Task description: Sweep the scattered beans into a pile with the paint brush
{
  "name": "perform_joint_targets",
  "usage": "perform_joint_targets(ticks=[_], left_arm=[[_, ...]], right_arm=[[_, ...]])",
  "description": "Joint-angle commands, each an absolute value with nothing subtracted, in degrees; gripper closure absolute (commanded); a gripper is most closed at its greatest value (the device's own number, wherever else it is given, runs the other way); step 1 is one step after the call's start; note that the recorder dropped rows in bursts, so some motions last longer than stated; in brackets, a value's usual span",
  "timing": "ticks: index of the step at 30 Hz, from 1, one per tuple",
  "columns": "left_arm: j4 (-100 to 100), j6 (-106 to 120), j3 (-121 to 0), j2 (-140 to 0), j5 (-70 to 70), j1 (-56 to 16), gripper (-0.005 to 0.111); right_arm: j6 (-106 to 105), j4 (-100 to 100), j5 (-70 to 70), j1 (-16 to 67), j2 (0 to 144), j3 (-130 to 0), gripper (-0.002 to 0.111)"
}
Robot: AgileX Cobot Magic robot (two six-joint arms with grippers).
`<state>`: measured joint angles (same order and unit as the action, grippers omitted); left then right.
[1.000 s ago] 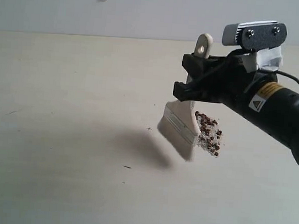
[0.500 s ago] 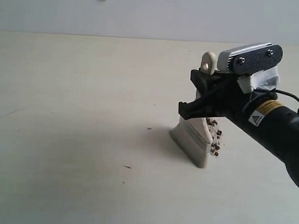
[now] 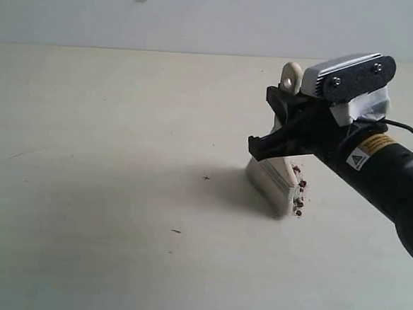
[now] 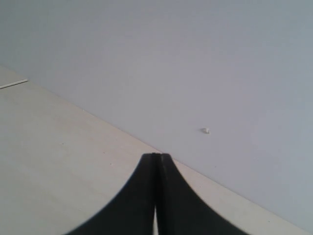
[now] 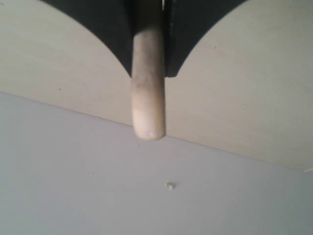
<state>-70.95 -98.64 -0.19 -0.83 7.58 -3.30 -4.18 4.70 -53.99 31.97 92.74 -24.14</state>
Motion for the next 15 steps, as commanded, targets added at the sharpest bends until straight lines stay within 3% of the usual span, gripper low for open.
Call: perform_joint_targets(ticks=[1, 10, 15], left_arm=[[-71.4, -98.6, 0.0, -0.4, 7.7, -3.2, 0.107], [-71.4, -98.6, 0.0, -0.4, 7.7, -3.2, 0.107], [-71.4, -98.6, 0.0, -0.4, 7.7, -3.2, 0.107]], right_arm=[[-4.4, 3.9, -54.1, 31.6, 88.2, -23.8, 0.108], [-6.3, -2.1, -37.0, 31.5, 67.7, -20.9, 0.108], [-8.0, -3.3, -32.6, 27.0, 59.4, -16.9, 0.108]])
